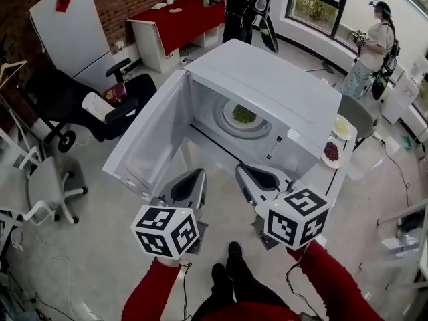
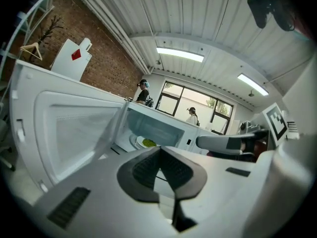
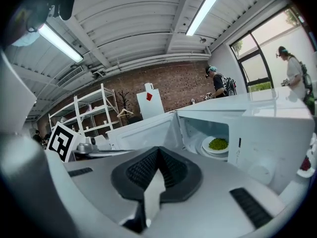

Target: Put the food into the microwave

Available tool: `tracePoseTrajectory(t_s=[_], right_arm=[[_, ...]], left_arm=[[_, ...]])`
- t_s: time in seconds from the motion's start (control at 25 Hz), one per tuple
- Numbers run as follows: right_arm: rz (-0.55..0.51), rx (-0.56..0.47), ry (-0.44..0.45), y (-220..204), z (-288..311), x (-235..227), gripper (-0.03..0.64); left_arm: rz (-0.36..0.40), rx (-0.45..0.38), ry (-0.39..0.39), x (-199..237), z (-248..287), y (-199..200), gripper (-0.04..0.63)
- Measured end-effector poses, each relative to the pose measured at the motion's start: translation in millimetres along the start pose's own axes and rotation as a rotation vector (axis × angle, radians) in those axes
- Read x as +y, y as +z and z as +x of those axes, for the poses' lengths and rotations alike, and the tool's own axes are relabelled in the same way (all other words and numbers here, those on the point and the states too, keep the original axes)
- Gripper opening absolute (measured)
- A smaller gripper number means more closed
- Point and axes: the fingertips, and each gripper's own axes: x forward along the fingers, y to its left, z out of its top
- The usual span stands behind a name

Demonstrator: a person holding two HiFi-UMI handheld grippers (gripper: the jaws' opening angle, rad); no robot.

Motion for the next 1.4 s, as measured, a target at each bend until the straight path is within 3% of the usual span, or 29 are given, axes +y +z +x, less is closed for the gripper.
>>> tracePoseTrajectory(t_s=[0.4, 0.92, 1.4], right_arm=[[0.034, -0.034, 0.042, -27, -34, 23, 0.014], [0.036, -0.079, 0.03, -49, -86, 42, 0.014], [-0.036, -0.094, 0.026, -64, -128, 58, 0.014]], left_arm=[[0.049, -0.004, 0.017, -24, -43, -19, 0.009], [0.074, -0.111, 0.006, -55, -94, -19, 0.009], [0.133, -0.175, 0.048, -73, -145, -32, 0.009]])
